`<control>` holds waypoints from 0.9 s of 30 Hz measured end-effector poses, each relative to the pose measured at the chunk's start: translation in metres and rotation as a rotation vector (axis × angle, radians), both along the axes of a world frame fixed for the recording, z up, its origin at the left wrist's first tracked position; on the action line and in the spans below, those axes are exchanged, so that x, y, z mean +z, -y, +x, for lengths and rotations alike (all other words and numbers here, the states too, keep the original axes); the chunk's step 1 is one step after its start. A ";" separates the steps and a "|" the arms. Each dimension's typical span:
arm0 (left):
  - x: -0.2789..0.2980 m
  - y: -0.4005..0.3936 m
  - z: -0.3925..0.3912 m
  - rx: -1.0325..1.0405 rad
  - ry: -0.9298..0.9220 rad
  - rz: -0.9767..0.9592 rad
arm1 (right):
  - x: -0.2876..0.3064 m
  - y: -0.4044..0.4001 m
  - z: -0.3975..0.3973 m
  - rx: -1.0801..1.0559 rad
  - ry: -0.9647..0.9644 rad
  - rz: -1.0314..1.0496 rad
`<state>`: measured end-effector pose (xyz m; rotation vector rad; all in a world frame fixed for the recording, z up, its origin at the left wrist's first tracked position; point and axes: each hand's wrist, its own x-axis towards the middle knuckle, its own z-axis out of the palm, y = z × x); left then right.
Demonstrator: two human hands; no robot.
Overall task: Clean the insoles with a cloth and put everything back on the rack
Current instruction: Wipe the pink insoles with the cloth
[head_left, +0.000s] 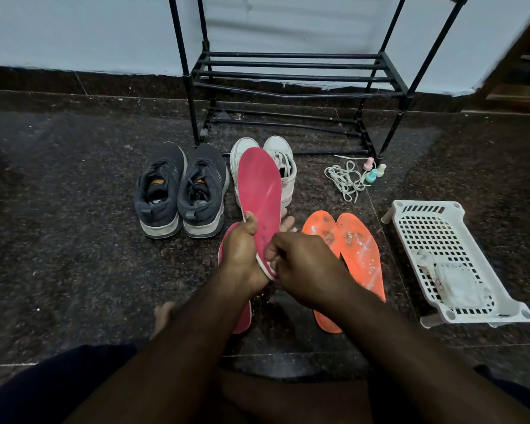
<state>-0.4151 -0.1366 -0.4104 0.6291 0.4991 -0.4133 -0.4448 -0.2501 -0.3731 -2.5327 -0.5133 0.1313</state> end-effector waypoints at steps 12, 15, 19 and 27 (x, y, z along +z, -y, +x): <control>-0.001 -0.005 0.004 0.028 0.003 -0.089 | 0.001 0.000 -0.002 -0.039 -0.033 0.157; -0.007 -0.004 0.006 0.071 -0.006 -0.079 | -0.002 -0.001 -0.005 -0.049 -0.040 0.245; -0.005 0.004 -0.001 0.028 -0.025 -0.079 | -0.006 -0.007 0.000 -0.078 0.077 0.281; -0.002 -0.001 0.003 0.004 -0.068 -0.064 | 0.004 0.002 -0.003 -0.001 -0.220 0.373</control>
